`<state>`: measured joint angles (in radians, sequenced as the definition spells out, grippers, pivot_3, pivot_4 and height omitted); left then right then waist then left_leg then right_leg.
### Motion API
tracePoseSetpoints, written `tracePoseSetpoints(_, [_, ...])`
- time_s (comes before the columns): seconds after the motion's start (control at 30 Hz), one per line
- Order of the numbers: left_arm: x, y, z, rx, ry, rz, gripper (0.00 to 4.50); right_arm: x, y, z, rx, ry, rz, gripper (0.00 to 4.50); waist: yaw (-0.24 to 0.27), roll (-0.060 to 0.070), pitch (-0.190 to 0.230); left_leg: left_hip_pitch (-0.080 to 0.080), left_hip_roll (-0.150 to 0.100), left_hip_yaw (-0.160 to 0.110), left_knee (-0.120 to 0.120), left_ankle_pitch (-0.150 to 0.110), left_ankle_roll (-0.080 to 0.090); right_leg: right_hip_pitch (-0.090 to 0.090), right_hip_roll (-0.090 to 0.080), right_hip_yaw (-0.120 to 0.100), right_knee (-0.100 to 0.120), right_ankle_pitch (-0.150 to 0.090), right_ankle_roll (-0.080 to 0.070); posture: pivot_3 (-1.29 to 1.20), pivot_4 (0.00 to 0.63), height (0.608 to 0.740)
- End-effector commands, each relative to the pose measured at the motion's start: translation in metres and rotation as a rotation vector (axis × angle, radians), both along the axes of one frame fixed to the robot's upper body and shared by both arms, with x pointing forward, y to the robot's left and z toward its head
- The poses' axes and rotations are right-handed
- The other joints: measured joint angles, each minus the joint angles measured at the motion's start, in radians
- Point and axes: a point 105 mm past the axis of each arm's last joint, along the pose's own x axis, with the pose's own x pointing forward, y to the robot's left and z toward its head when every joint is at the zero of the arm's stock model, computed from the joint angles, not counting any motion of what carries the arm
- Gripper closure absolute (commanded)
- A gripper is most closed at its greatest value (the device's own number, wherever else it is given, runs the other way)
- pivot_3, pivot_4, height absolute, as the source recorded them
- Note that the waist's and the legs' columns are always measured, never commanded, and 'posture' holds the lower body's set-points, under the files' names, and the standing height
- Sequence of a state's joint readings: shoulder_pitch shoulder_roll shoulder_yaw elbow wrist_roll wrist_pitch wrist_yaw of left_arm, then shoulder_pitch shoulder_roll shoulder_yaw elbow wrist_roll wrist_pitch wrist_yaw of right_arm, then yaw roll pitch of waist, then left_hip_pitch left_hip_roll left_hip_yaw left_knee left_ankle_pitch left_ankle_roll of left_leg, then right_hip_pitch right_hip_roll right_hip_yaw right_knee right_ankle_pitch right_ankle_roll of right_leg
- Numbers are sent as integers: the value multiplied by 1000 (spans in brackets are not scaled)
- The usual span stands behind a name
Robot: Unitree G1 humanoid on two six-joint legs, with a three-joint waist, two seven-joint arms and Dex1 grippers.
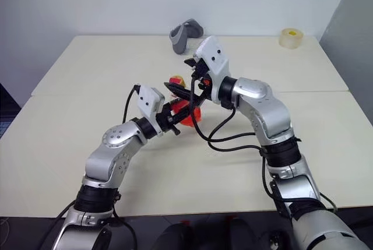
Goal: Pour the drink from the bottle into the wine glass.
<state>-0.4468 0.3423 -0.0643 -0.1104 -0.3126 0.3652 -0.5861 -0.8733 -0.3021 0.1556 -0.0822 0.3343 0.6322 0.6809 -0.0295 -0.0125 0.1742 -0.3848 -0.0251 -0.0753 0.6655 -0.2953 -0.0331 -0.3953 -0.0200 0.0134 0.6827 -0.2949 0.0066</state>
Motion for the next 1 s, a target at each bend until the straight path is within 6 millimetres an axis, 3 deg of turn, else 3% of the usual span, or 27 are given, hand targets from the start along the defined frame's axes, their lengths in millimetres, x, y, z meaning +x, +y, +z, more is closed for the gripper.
tracePoseSetpoints(0.03, [-3,7,22,-23,-88,6,3238,10,-43,13,32,-23,-146,0,0,0,0,0,0,0,0,0,0,0,0,0,0,0,0,0,150,740])
tracePoseSetpoints(0.23, [-4,8,22,-26,-88,9,3242,9,-59,8,11,0,-181,0,-1,0,0,0,0,0,1,0,0,0,0,0,0,0,0,0,150,740])
tracePoseSetpoints(0.33, [-4,8,22,-26,-86,9,3242,3,-55,6,4,10,-144,0,-4,0,0,0,0,1,0,0,0,-1,0,1,1,0,0,0,150,740])
tracePoseSetpoints(0.57, [-3,9,22,-24,-86,11,3242,-20,-17,8,54,39,30,0,-3,0,0,0,0,1,0,0,0,0,0,1,1,0,0,0,150,740])
tracePoseSetpoints(0.8, [-4,7,22,-24,-84,8,3242,-18,16,19,108,18,82,0,-2,0,0,0,0,1,1,0,0,-1,0,1,3,0,0,0,150,740])
tracePoseSetpoints(1.0, [-4,7,21,-23,-82,6,3242,-13,30,23,121,-7,82,0,-2,0,0,0,0,1,2,0,0,-1,0,1,5,0,0,0,150,740])
